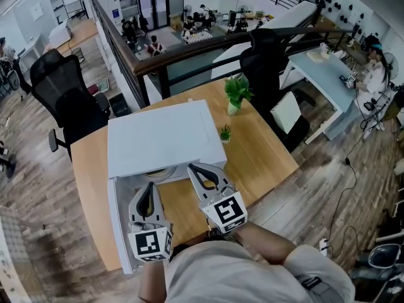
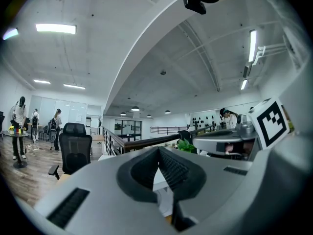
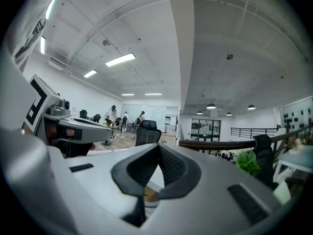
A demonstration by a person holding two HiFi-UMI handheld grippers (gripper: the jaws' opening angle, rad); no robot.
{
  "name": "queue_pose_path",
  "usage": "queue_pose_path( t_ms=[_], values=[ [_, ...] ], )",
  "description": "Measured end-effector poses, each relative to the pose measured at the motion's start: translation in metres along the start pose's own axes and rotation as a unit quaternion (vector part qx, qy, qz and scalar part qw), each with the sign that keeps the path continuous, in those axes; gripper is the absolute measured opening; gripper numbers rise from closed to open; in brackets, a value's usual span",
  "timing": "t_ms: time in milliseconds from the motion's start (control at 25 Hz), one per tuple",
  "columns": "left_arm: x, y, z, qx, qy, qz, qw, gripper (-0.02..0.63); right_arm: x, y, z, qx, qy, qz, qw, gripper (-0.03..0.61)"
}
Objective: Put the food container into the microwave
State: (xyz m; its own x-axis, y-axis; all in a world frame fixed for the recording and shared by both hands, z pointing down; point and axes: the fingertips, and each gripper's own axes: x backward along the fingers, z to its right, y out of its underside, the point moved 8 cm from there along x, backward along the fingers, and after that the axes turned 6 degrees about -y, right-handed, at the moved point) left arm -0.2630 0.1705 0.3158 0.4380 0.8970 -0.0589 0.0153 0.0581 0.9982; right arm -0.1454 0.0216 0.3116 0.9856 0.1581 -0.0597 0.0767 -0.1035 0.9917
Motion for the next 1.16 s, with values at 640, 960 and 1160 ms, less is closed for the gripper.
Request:
queue_pose_path(
  t_ms=[640, 960, 1160],
  values=[
    [0.003, 0.006, 0.002, 0.010, 0.003, -0.008, 0.9999, 0.012, 0.008, 0.001, -0.003, 0.011, 0.002, -0.008, 1.000, 0.003],
    [0.005, 0.009, 0.006, 0.017, 0.005, -0.008, 0.9998, 0.012, 0.013, 0.005, -0.004, 0.008, 0.005, -0.004, 1.000, 0.003],
    [0.004, 0.012, 0.006, 0.018, 0.008, -0.008, 0.9998, 0.012, 0.015, 0.007, -0.002, 0.006, 0.010, -0.004, 1.000, 0.003]
  ],
)
